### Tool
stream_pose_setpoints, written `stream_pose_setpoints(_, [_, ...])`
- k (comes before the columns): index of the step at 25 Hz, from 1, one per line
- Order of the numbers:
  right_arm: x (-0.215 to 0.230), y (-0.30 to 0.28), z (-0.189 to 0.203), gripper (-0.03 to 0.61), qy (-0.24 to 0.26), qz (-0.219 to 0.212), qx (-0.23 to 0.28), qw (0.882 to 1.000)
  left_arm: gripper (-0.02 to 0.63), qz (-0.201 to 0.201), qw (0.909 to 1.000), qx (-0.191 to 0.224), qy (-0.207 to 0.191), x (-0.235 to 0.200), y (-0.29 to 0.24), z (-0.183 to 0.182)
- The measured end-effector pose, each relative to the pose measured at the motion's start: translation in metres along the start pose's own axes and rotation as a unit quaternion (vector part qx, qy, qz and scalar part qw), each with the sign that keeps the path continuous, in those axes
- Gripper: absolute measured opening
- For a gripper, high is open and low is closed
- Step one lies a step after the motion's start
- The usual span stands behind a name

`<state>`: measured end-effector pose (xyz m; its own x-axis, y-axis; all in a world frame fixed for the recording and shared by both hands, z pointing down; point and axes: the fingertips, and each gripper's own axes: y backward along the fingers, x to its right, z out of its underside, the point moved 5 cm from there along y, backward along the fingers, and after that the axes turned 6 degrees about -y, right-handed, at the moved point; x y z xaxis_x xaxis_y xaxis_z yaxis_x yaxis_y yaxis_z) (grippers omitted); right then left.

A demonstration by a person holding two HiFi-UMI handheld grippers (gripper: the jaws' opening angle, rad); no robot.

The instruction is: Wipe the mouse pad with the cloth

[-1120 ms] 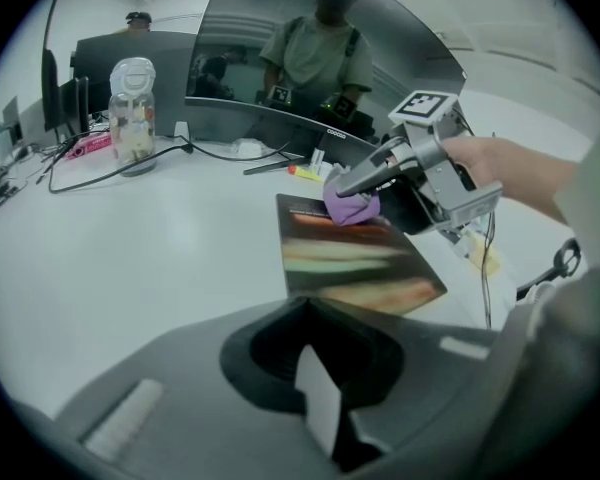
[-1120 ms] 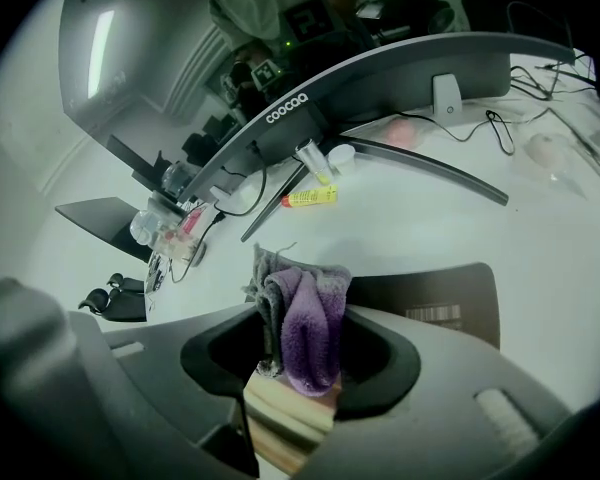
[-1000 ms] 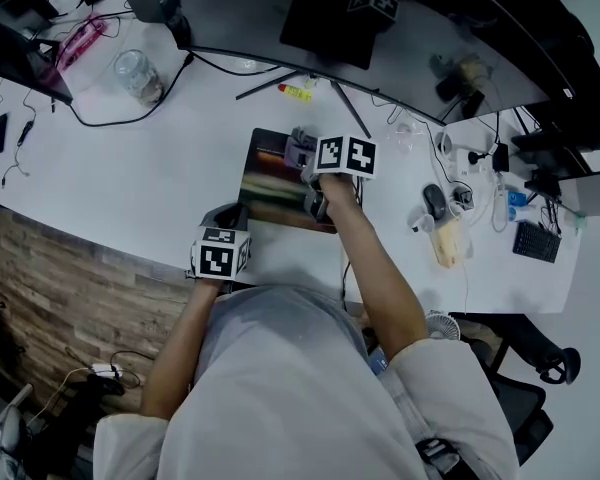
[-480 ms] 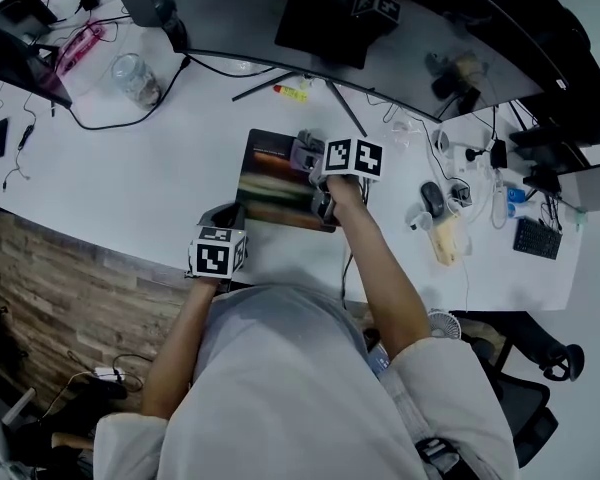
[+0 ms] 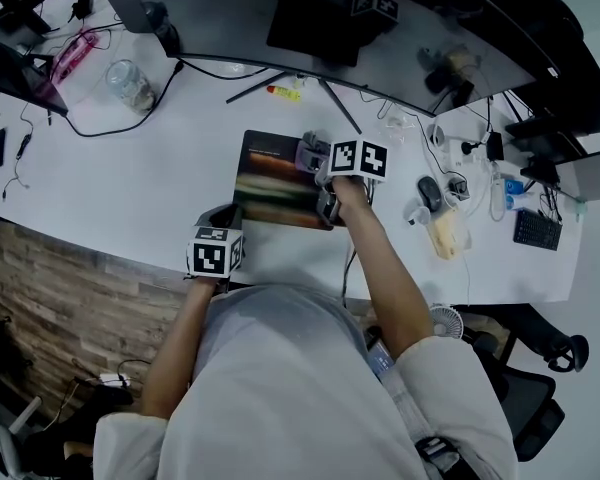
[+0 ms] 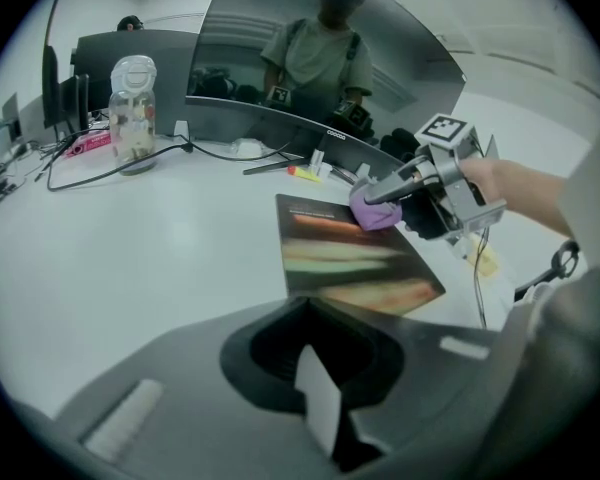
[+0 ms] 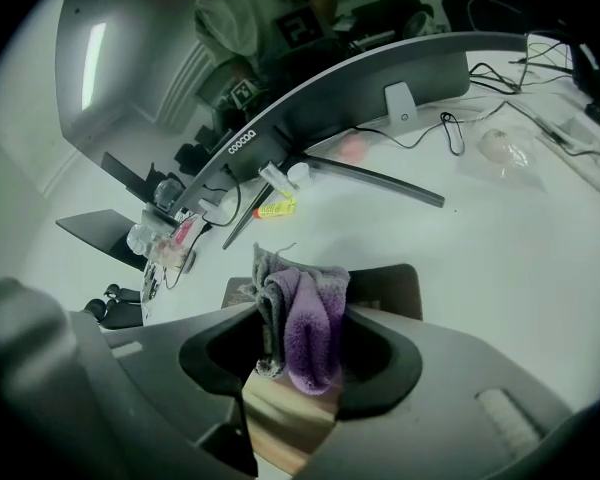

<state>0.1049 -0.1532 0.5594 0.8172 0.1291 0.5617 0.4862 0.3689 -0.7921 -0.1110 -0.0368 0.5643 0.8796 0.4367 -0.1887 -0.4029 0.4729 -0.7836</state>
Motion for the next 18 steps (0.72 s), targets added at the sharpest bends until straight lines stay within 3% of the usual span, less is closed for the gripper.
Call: stream_pose_setpoints(18, [0.026, 0.018, -0.002, 0.209, -0.013, 0.013, 0.007, 1.0, 0.0, 0.006, 1.0, 0.006, 0.004, -0.001, 0.001, 0.002])
